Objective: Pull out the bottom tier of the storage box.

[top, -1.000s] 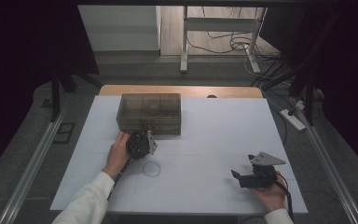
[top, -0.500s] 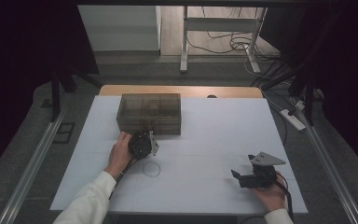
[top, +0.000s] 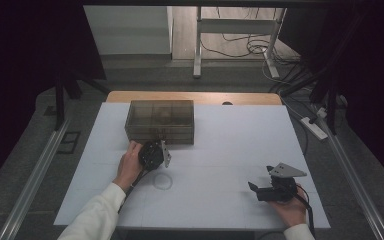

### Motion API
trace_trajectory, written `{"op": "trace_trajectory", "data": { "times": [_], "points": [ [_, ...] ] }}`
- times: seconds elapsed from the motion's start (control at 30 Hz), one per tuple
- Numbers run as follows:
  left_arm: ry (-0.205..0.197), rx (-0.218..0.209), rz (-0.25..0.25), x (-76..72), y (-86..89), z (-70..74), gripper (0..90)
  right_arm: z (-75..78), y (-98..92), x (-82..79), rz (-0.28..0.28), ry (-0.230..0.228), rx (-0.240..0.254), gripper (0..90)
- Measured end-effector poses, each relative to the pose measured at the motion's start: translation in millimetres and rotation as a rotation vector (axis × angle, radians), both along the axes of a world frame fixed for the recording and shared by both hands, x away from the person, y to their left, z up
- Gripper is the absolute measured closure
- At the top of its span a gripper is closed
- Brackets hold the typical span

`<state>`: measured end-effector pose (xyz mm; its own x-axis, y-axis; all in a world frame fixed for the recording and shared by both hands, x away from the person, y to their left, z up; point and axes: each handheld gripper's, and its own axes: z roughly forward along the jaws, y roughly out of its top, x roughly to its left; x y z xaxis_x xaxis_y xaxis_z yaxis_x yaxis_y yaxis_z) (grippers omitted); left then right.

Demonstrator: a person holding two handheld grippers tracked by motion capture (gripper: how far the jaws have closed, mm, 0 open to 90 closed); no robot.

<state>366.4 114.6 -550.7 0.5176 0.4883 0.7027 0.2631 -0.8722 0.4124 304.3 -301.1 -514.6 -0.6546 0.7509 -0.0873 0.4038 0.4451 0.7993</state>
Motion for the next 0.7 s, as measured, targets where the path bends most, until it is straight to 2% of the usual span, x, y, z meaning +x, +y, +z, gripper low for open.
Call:
{"op": "trace_trajectory", "data": {
  "times": [0.2, 0.7],
  "points": [
    [-0.011, -0.001, 0.006, 1.2, 0.1, -1.7, 60.1, 0.0, -0.1, -0.2, -0.001, -0.001, 0.001, 7.8],
    [-0.030, 0.042, 0.005, 2.3, -1.9, -4.3, 64.8, -0.1, 0.0, -0.1, -0.002, 0.000, 0.002, 7.8]
  ]
}}
